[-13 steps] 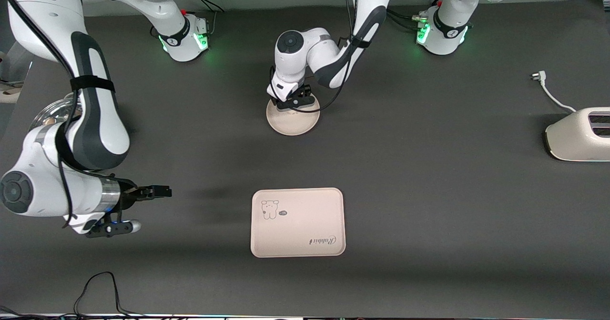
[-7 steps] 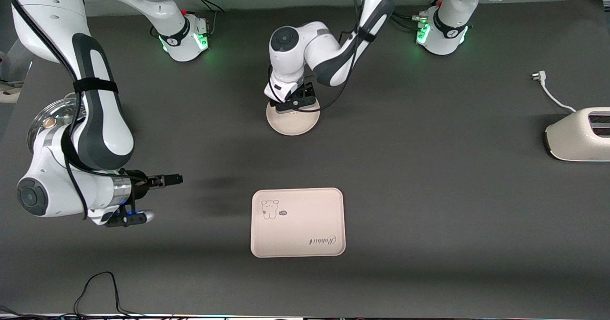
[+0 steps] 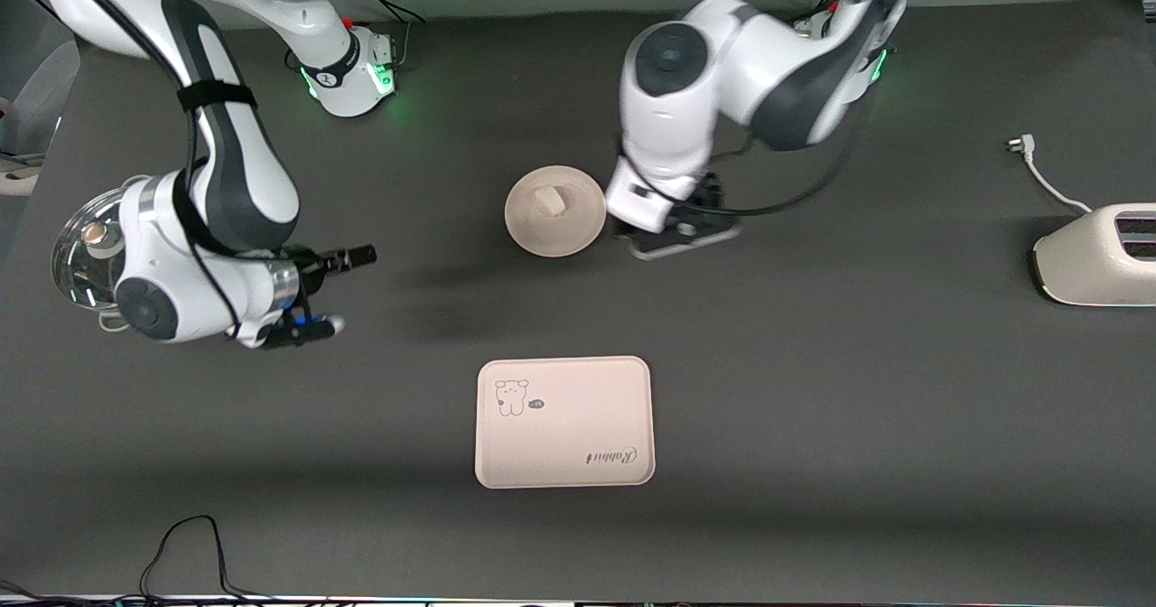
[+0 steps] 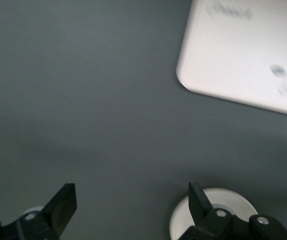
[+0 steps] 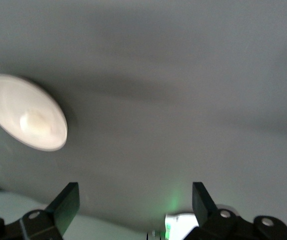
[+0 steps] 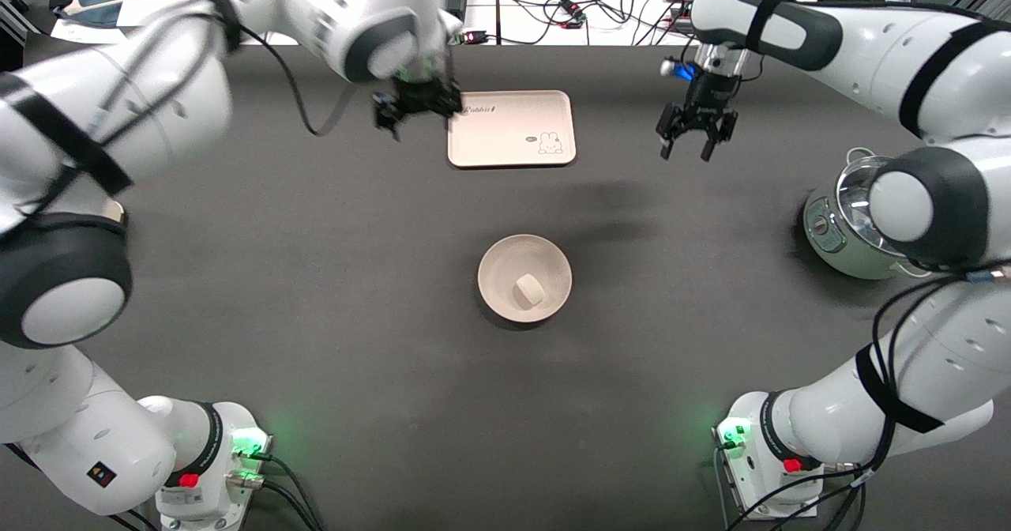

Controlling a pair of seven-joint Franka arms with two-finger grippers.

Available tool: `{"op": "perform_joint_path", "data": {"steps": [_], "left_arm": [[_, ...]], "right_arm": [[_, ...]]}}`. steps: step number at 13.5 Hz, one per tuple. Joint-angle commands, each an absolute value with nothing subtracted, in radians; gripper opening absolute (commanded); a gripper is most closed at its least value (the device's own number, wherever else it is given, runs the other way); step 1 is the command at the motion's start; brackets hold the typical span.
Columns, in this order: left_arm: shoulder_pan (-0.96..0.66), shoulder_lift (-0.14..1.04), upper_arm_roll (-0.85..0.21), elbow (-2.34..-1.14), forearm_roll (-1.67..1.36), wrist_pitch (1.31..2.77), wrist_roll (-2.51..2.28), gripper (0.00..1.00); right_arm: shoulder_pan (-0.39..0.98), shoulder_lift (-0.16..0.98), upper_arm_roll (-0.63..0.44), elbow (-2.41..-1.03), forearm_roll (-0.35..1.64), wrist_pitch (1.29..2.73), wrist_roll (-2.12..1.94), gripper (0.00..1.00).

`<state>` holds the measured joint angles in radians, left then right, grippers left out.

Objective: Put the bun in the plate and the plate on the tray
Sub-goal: 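Withdraw the left gripper while the right gripper reaches toward the plate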

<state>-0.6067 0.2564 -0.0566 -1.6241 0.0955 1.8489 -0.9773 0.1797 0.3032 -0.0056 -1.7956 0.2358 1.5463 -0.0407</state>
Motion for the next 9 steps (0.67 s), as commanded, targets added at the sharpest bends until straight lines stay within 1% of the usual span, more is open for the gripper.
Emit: {"op": "perform_joint_path", "data": {"steps": [1,2,5,7,9], "left_arm": [[-0.481,0.204,-0.071,-1.626,0.124,1.815,-0.893,1.0],[-0.422,0.186,-0.071,-1.626,0.124,1.79,-0.829,1.0],[-0.251,0.143,-0.071,-1.626,0.124,1.74,-0.686,1.0],[-0.154,0.129,-0.072,-1.621,0.123,1.741,-0.638,1.0],[-0.086,0.1,-0.071,-1.626,0.121,1.701,-0.515,1.0]], "right_arm": [[0.245,0.187,-0.021,-1.911,0.245,1.459,-0.006,1.0],[0.255,0.198,-0.018,-1.91,0.245,1.435,0.05,1.0],[0.284,0.256,-0.015,-1.904,0.268,1.453,0.063,1.0],[0.298,0.32,-0.015,-1.898,0.368,1.533,0.064,1.0],[0.33,0.371,-0.011,-1.898,0.382,1.644,0.099,1.0]]}}
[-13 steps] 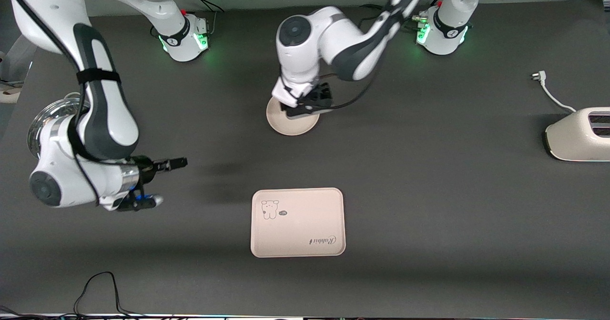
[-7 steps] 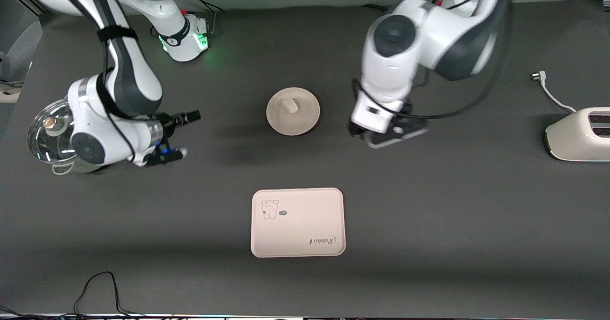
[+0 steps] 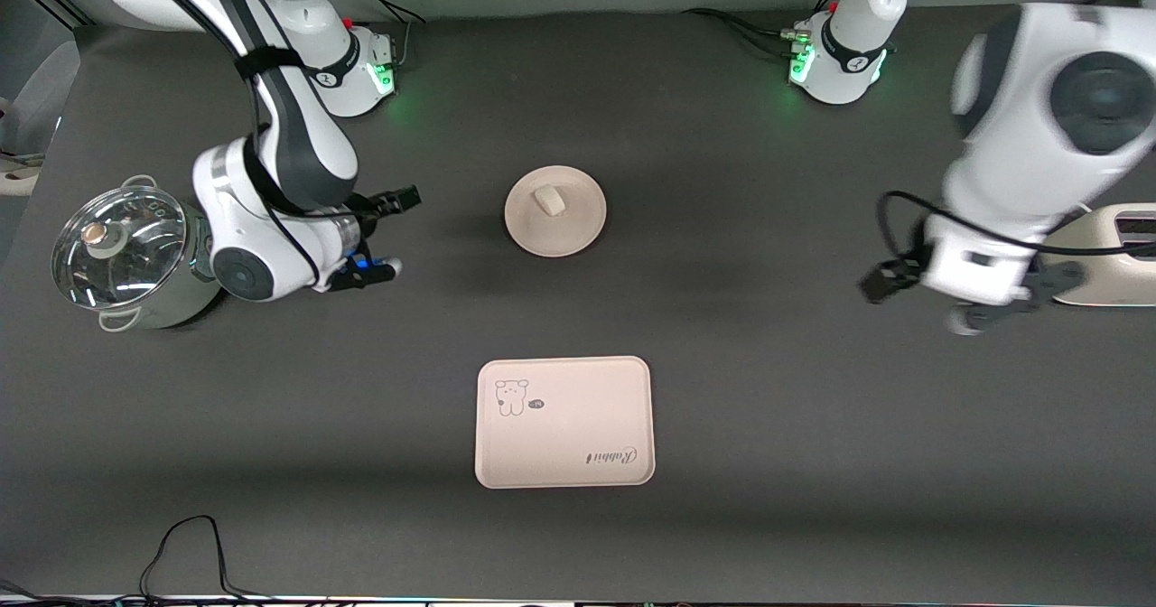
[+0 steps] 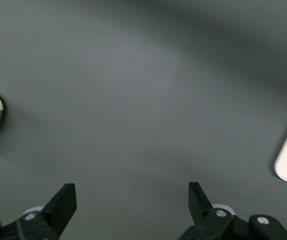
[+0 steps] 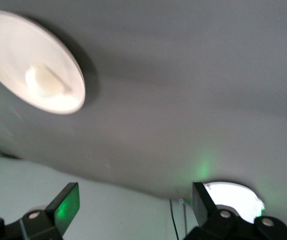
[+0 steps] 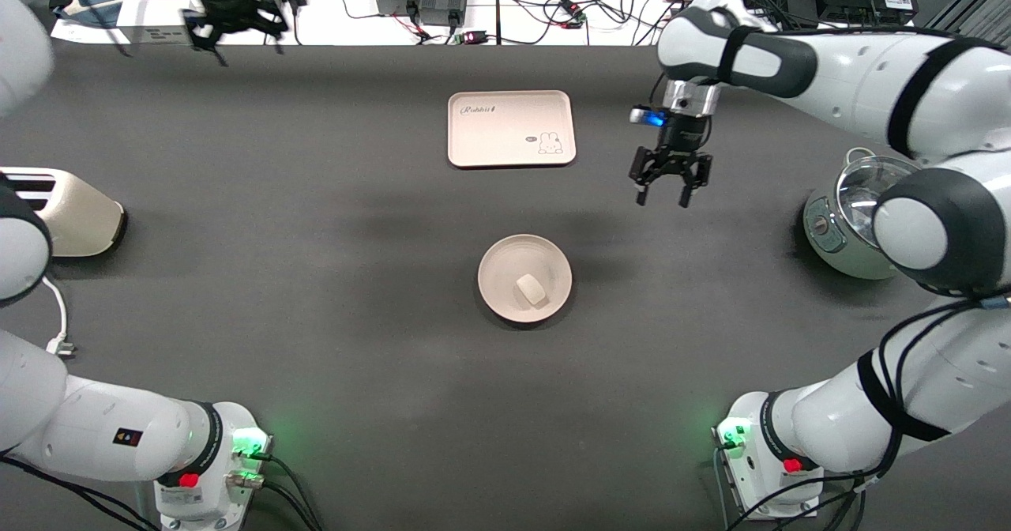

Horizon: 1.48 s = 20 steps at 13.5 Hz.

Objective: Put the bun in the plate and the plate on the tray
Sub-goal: 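Withdraw the left gripper while the right gripper reaches toward the plate, then grasp the plate rim with the right gripper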

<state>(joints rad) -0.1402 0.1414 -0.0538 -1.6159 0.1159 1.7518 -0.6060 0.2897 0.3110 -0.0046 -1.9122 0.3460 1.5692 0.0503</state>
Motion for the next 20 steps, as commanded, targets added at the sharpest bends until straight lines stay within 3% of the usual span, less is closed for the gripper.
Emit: {"op": "perform_joint_path", "data": {"steps": [1,3,8,17,19,20], "left_arm": [[-0.049,0.083,-0.069,-1.628,0.121,1.677,-0.45,1.0],[0.012,0.052,-0.048,-1.628,0.104,1.663,-0.317,1.0],[-0.063,-0.024,0.113,-1.647,-0.002,1.628,-0.135,1.0],[-0.083,-0.023,0.107,-1.652,0.032,1.624,-0.054,1.0],[-0.078,-0.023,0.109,-1.657,0.029,1.623,-0.045,1.0],[-0.078,-0.026,0.109,-1.666,0.029,1.624,-0.023,1.0]], "right_arm": [[0.38,0.385,-0.012,-1.898,0.394,1.688,0.153,1.0],[0.422,0.428,-0.012,-1.898,0.423,1.767,0.181,1.0],[0.555,0.494,-0.017,-1.905,0.43,1.874,0.273,1.0],[0.666,0.495,-0.017,-2.066,0.437,2.155,0.299,1.0],[0.667,0.495,-0.017,-2.066,0.437,2.157,0.308,0.95],[0.669,0.494,-0.017,-2.068,0.437,2.155,0.308,0.87]]}}
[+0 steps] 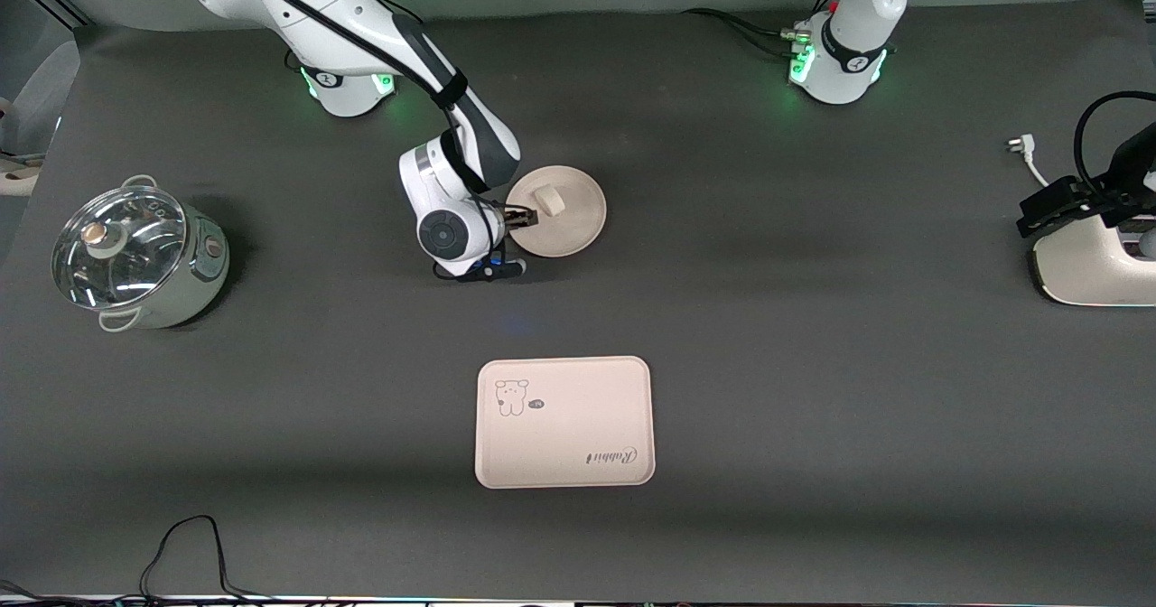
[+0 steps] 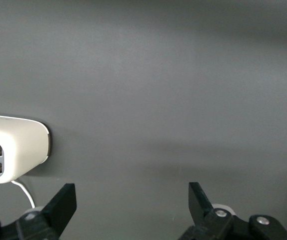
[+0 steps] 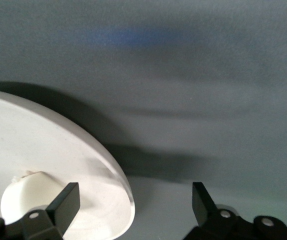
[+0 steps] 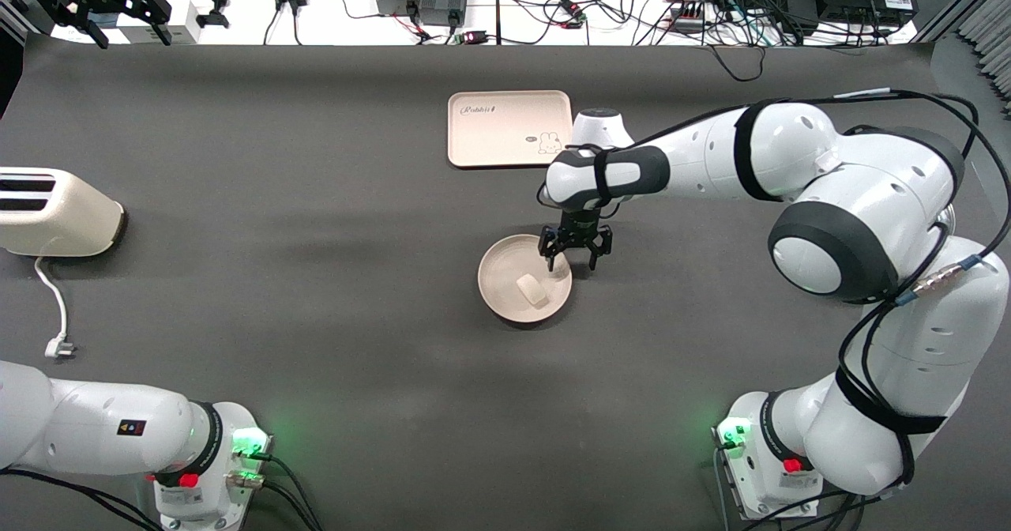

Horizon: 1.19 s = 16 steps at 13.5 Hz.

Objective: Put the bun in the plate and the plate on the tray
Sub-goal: 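Grasp the plate rim with the right gripper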

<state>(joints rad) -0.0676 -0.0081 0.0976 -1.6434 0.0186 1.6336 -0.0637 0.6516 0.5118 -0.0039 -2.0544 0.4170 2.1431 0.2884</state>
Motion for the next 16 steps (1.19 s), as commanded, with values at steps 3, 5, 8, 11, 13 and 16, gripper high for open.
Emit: {"op": "perform_joint_path", "data": {"steps": [3,5,8,11,13,16], "left_arm": [[-0.09,-0.018,0.095,-1.66,0.043,1.62,0.011,1.0],[-0.086,-0.018,0.094,-1.643,0.044,1.589,0.02,1.0],[-0.095,-0.017,0.092,-1.621,0.041,1.604,0.018,1.0],[-0.104,-0.009,0.091,-1.623,0.041,1.634,0.02,1.0],[-0.121,-0.009,0.08,-1.624,0.048,1.643,0.018,1.0],[-0.121,-0.008,0.074,-1.629,0.051,1.637,0.02,1.0]], "right_arm": [[0.687,0.488,-0.018,-2.071,0.437,2.155,0.353,0.64],[0.692,0.488,-0.018,-2.071,0.437,2.158,0.364,0.55],[0.693,0.488,-0.018,-2.071,0.437,2.161,0.365,0.44],[0.701,0.488,-0.018,-2.071,0.437,2.167,0.394,0.2],[0.701,0.488,-0.018,-2.071,0.437,2.168,0.394,0.03],[0.701,0.486,-0.018,-2.071,0.437,2.164,0.394,0.0]]}}
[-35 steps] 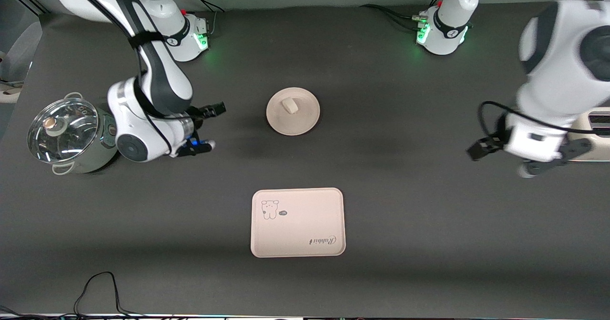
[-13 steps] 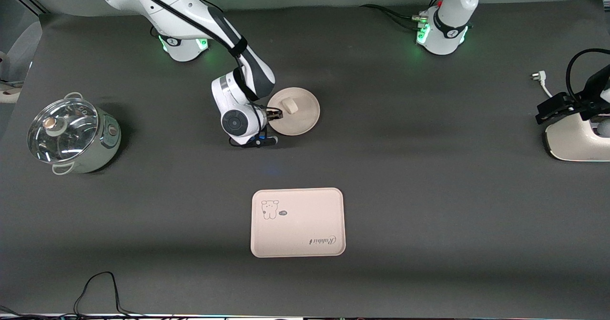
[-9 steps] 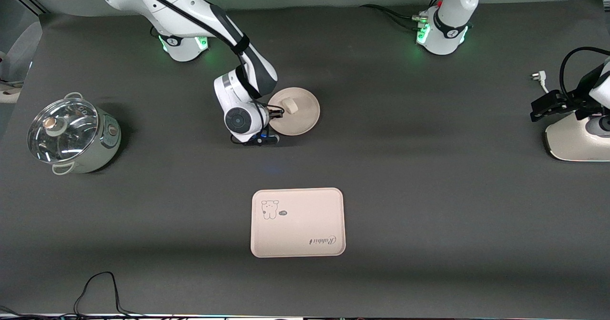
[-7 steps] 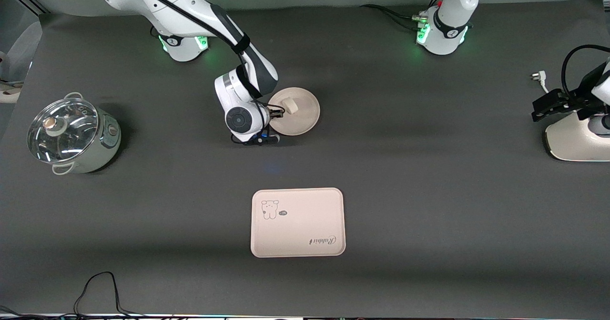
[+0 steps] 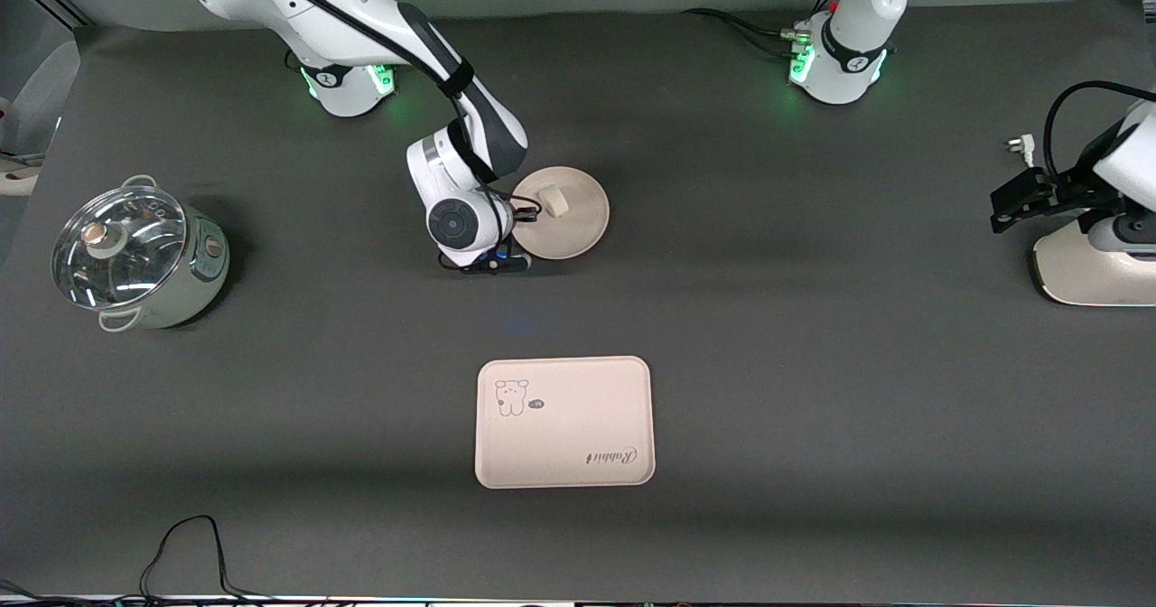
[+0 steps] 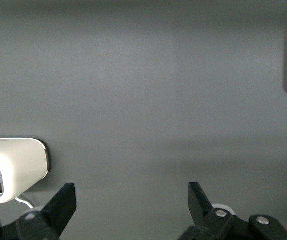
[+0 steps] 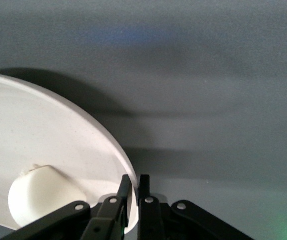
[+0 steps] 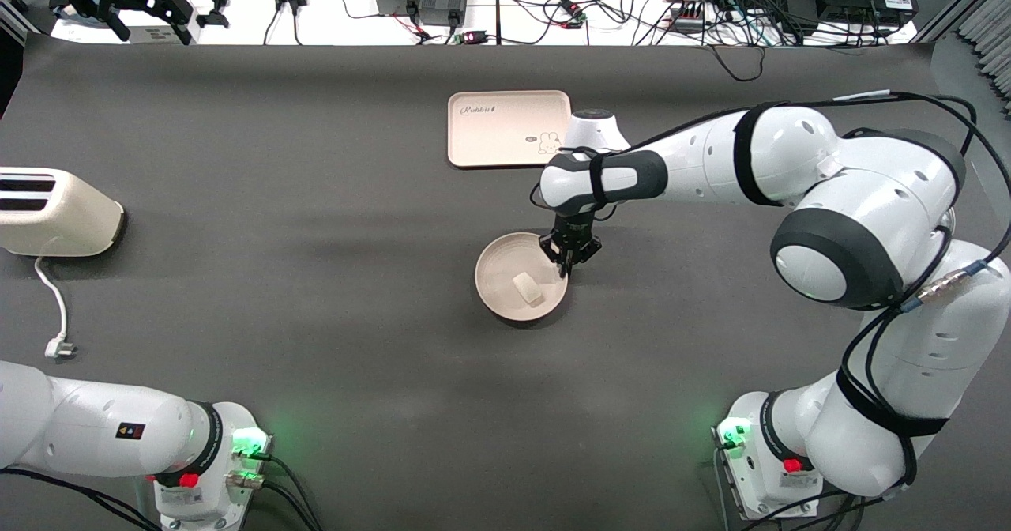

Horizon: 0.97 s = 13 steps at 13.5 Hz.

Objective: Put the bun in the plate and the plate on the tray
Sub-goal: 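Grasp the plate rim with the right gripper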

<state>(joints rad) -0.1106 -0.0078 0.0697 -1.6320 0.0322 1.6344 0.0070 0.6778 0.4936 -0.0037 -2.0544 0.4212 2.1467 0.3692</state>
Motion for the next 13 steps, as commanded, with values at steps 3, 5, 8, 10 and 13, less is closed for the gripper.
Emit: {"op": "perform_joint_path", "data": {"steps": [3,5,8,10,13], "left_arm": [[-0.14,-0.009,0.063,-1.628,0.052,1.637,0.018,1.0],[-0.14,-0.008,0.061,-1.629,0.052,1.628,0.018,1.0],[-0.141,-0.009,0.057,-1.629,0.052,1.629,0.018,1.0],[-0.14,-0.011,0.057,-1.629,0.052,1.625,0.018,1.0],[-0.14,-0.017,0.055,-1.626,0.052,1.625,0.018,1.0]], "right_arm": [[0.7,0.471,-0.02,-2.071,0.436,2.152,0.393,0.0],[0.696,0.459,-0.023,-2.068,0.434,2.122,0.391,0.0],[0.693,0.431,-0.058,-2.06,0.425,2.062,0.377,0.0],[0.693,0.416,-0.066,-2.06,0.423,2.045,0.374,0.0],[0.692,0.407,-0.109,-2.016,0.42,1.959,0.362,0.0]]}}
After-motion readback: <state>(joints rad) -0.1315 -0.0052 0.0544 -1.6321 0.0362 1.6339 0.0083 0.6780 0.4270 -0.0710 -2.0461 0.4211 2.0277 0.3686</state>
